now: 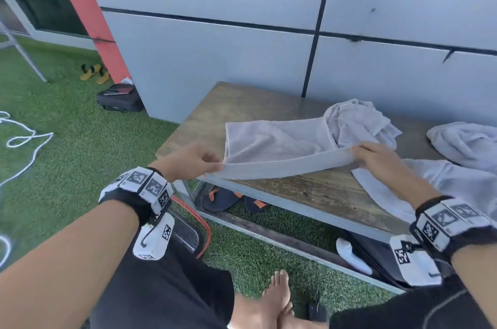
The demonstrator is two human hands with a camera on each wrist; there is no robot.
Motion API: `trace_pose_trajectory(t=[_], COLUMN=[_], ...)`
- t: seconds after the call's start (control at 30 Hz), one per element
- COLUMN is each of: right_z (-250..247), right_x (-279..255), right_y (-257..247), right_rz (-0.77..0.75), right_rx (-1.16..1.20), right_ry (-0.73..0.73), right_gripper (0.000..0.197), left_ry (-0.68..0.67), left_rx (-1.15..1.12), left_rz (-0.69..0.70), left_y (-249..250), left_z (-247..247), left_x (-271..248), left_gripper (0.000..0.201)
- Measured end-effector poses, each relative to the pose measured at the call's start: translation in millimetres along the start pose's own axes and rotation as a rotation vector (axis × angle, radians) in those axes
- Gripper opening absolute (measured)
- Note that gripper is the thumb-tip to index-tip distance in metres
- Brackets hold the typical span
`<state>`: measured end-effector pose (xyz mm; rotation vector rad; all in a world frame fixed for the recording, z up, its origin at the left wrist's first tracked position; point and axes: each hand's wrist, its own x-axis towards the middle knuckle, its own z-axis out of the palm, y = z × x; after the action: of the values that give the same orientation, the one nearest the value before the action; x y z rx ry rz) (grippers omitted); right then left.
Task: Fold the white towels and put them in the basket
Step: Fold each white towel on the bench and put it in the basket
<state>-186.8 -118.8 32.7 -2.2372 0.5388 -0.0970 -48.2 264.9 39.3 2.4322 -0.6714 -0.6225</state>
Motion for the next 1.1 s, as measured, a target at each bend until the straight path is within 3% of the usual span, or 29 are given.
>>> trace_pose_trajectory(t=[0.1, 0.23, 0.37, 0.47, 0.63, 0.83, 0.93, 1.1], right_z=[-1.7, -0.6, 2.0, 2.0, -0.1, 0.9, 3.9, 7.2], right_x=[-13.2, -19.5, -20.8, -25.3, -36.4, -37.0, -31.1, -20.2], right_y=[-2.8, -0.9, 12.1, 20.9, 23.6, 25.0, 28.7, 29.4], right_rz=[-0.135, -0.254, -0.13, -0.081, -0.092, -0.086, -0.065, -0.047], right_rx=[0.087, 0.033, -0.077, -0.082, -0.138, -0.023, -0.036, -0.04], right_ry=[0.035, 0.063, -0.067, -0.063, -0.063, 0.004, 0.001, 0.067], right_gripper=[0.024, 0.02, 0.028, 0.031, 0.026, 0.022, 0.022, 0.024], left_ry=[-0.03, 0.012, -0.133, -0.19, -0.183, -0.124, -0.157, 0.0], left_rx=[-0.079, -0.12, -0.104, -0.103, -0.114, -0.375, -0.389, -0.388], left_rz=[0.011, 0.016, 0.008, -0.01, 0.01, -0.009, -0.038, -0.057], left_y=[0.6, 0.0, 3.4, 9.0, 12.7, 16.0, 15.3, 13.2], left_z=[2.5, 3.3, 7.7, 11.5, 14.7, 27.9, 34.8, 39.3], left_x=[-8.7, -14.4, -15.8, -15.2, -8.5, -0.1, 1.8, 12.3], left_gripper=[0.017, 0.013, 0.011, 0.014, 0.021, 0.021, 0.024, 0.021])
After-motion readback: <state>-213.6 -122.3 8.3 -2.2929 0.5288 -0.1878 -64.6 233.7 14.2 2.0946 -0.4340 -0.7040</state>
